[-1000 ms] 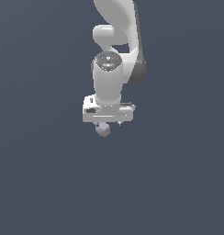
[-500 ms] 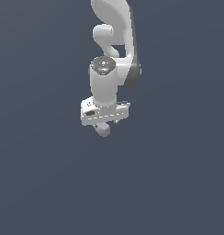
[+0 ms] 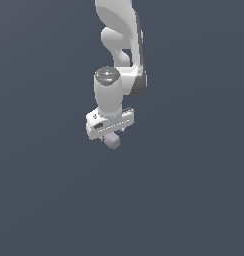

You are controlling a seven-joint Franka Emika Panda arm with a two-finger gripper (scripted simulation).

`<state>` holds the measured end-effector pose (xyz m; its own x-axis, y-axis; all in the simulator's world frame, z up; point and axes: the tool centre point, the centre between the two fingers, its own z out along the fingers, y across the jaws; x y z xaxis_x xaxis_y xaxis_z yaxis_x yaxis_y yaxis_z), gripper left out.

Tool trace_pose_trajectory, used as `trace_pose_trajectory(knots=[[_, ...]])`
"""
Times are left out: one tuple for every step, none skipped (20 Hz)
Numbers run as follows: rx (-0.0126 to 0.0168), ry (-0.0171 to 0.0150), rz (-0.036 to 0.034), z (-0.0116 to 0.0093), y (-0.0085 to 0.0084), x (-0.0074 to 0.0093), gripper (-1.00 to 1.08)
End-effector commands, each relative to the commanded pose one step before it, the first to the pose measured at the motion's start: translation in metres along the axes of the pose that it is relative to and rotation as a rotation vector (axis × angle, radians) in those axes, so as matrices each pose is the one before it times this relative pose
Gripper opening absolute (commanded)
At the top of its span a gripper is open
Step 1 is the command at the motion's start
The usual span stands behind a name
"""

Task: Pick up the object and move it to a goal position.

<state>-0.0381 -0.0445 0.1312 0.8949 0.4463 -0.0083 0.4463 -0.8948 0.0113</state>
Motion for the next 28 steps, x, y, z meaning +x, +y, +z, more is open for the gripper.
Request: trace_pose_trajectory(knots=[[0.00226,0.00183,-0.0599,0.00594,0.00025,-0.00648,1.0],[0.00086,0.00068,-0.02217,0.00219,-0.00009,-0.00245,1.0],[0.0008,0.00067,-0.02098,0.00206,-0.00016,-0.00232,1.0],[0.00075,0.00066,-0.01977,0.00192,-0.00022,-0.00219,1.0],[0.00069,0.00064,-0.0186,0.00179,-0.00027,-0.00205,1.0],[0.00063,0.00062,-0.01738,0.00166,-0.0003,-0.00192,1.0],[0.00058,0.0006,-0.01619,0.00154,-0.00033,-0.00179,1.0],[0.00053,0.00057,-0.015,0.00141,-0.00034,-0.00165,1.0],[0.00048,0.00053,-0.01379,0.00129,-0.00035,-0.00151,1.0],[0.00043,0.0005,-0.0126,0.00117,-0.00035,-0.00137,1.0],[0.00039,0.00046,-0.01139,0.00106,-0.00033,-0.00124,1.0],[0.00034,0.00042,-0.0102,0.00094,-0.00032,-0.00111,1.0],[0.0003,0.00037,-0.00899,0.00083,-0.00029,-0.00098,1.0],[0.00025,0.00033,-0.0078,0.00071,-0.00027,-0.00084,1.0],[0.00021,0.00028,-0.00661,0.0006,-0.00024,-0.00071,1.0],[0.00017,0.00023,-0.00539,0.00049,-0.00019,-0.00059,1.0],[0.00013,0.00018,-0.00419,0.00038,-0.00015,-0.00045,1.0],[0.0001,0.00013,-0.00301,0.00027,-0.00012,-0.00032,1.0],[0.00006,0.00008,-0.00182,0.00016,-0.00008,-0.00018,1.0],[0.00002,0.00002,-0.00049,0.00005,0.00002,-0.00011,1.0],[0.00008,-0.00036,0.00398,-0.00023,0.00012,0.00029,1.0],[0.0,0.0,0.0,0.00034,0.0,-0.00002,1.0],[0.0,0.0,0.0,0.00102,0.0,-0.00006,1.0],[0.0,0.0,0.0,0.00169,0.00001,-0.0001,1.0],[0.00002,0.00006,-0.00048,0.00234,-0.00017,0.00005,1.0],[0.0,0.0,0.0,0.00301,0.0,-0.00019,1.0],[0.00003,0.00009,-0.00068,0.00364,-0.00025,0.00004,1.0],[0.0,0.0,0.0,0.00429,-0.00001,-0.00027,1.0]])
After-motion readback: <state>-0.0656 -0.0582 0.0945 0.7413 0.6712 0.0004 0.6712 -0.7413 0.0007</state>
